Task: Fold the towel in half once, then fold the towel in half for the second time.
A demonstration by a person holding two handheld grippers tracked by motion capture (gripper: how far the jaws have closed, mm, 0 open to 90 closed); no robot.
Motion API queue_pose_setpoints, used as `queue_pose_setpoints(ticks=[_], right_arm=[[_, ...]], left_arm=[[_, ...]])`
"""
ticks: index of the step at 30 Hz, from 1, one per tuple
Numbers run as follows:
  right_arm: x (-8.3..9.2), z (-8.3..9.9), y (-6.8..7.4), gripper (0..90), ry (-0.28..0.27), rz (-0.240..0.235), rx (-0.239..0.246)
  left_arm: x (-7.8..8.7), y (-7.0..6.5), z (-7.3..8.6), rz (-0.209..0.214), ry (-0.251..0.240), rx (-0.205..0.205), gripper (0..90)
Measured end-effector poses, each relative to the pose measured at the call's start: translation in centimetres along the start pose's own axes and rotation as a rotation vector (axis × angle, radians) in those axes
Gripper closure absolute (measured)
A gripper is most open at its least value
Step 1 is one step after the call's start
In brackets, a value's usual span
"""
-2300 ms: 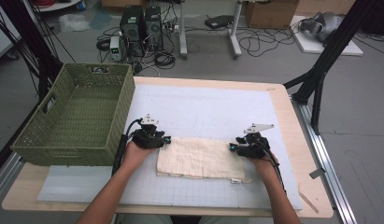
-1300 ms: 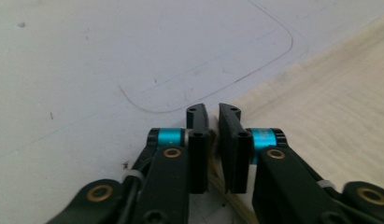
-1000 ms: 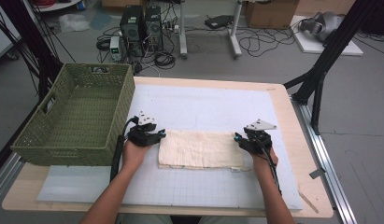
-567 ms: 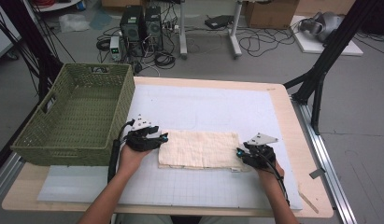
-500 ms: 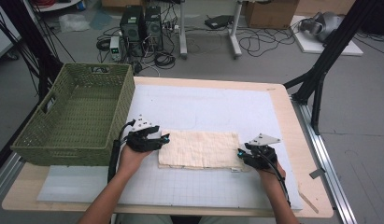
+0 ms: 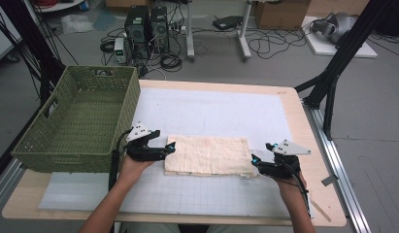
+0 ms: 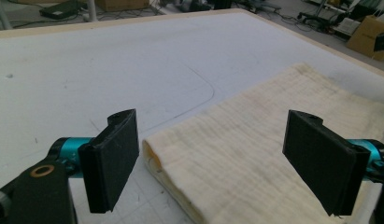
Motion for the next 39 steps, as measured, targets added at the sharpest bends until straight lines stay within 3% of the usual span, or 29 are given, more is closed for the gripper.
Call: queue_pose_setpoints(ticks=[3,6,13,27,39], right_arm=[[0.2,0.3,-0.6,19.4,-0.013,-0.013,-0.040],[0.3,0.7,-1.1,17.8,-0.007,-0.020,-0.076],[0.5,0.3,-1.5,13.8,-0.012,0.036,-0.041],[0.4,0.1,-1.5,12.8,-0.024,0.047,-0.035],[0.0,0.5,-1.4,12.4,-0.004,0.028,-0.049]], left_arm=[[0.3,-0.3,-0.2,0.004,-0.016,-0.009,19.0],[0.3,-0.7,-0.1,0.023,-0.015,-0.022,18.7],[0.4,-0.6,0.1,0.023,-0.005,-0.027,18.9],[0.2,-0.5,0.3,-0.001,0.008,-0.034,19.3],[0.2,0.4,0.3,-0.028,0.009,0.010,19.1]])
Point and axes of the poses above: each handheld gripper's, and its own axes: x roughly backward along the jaws, z roughly out of its underside, y roughly to its left, the point moved 8 cm from there along -x, roughly forward along the jaws, and after that the axes turned 4 degrees about x, right-handed, at the moved point
